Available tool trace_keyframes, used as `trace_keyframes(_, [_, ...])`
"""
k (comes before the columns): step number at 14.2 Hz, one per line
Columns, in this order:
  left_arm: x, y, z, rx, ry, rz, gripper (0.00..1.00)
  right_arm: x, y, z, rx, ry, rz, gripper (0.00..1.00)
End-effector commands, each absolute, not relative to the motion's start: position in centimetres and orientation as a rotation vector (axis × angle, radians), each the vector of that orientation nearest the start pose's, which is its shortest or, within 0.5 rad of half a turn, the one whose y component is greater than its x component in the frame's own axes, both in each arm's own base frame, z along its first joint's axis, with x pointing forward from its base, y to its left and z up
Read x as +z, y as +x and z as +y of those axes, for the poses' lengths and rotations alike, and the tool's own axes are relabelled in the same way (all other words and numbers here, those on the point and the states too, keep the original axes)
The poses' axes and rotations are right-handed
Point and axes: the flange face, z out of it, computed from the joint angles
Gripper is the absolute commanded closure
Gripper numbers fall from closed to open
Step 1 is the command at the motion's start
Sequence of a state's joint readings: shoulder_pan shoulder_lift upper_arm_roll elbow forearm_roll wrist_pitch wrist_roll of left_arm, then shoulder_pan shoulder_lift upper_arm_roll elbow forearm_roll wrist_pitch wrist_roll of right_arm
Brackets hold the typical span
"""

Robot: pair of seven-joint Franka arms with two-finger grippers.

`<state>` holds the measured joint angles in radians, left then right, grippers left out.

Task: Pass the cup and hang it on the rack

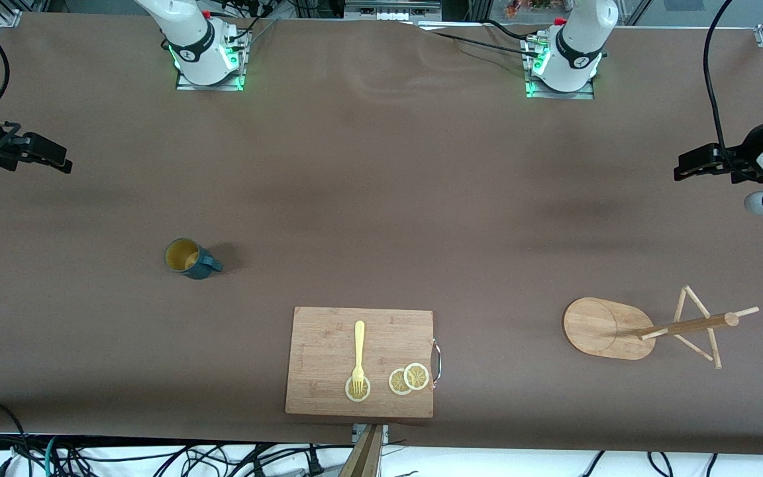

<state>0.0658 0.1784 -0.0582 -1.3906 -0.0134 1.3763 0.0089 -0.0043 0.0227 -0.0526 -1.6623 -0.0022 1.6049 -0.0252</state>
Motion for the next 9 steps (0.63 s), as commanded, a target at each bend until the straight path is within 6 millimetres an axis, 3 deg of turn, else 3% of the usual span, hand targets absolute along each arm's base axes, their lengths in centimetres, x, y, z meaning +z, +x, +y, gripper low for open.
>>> trace_keyframes(1, [59.6, 58.98, 0.83, 0.292, -3.141, 0.033, 0.0, 57.62, 55.64, -2.22, 0.093, -3.163, 0.036, 0.0])
trace_keyframes(9, [59.6, 58.98, 0.92, 0.292, -3.141, 0.031, 0.0, 57.62, 55.75, -1.97, 0.098, -3.165, 0.011, 0.0])
